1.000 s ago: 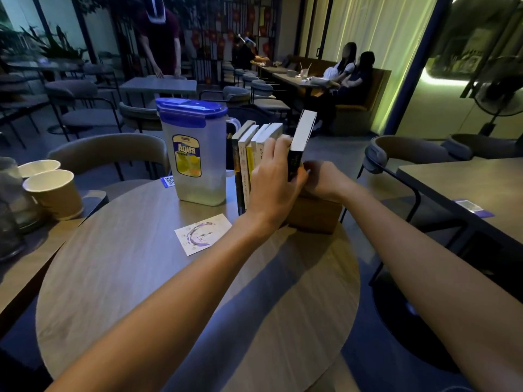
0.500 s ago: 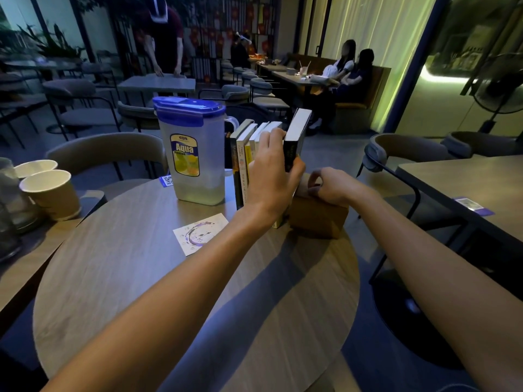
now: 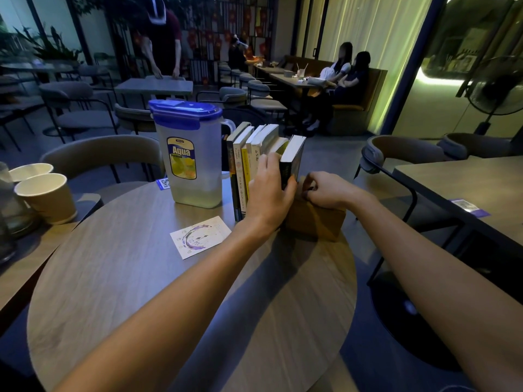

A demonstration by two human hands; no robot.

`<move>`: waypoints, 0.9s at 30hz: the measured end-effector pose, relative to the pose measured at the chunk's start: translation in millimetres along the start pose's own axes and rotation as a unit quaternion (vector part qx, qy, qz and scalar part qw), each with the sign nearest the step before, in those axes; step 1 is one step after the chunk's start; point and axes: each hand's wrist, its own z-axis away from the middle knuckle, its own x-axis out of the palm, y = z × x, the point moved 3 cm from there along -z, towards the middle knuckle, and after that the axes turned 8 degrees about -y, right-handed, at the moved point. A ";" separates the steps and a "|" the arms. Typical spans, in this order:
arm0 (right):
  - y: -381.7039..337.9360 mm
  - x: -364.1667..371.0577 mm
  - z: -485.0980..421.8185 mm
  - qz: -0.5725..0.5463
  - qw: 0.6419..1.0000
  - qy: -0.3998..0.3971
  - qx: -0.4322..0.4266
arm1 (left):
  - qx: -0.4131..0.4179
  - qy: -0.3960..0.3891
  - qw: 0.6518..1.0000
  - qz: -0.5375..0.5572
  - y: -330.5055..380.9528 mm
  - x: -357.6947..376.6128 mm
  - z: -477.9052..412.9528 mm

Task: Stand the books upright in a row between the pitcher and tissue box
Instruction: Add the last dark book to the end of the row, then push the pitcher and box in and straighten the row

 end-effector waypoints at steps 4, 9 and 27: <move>5.6 -0.5 2.1 -0.030 0.999 -0.032 -0.023 | -0.007 -0.015 1.000 0.002 -7.5 2.8 2.7; 7.5 -1.2 6.3 -0.046 0.997 -0.057 -0.030 | -0.018 -0.062 0.998 0.022 -16.8 7.2 11.3; -16.2 12.0 11.2 -0.052 0.998 0.020 -0.004 | -0.313 0.088 0.926 0.191 -177.6 -126.6 19.7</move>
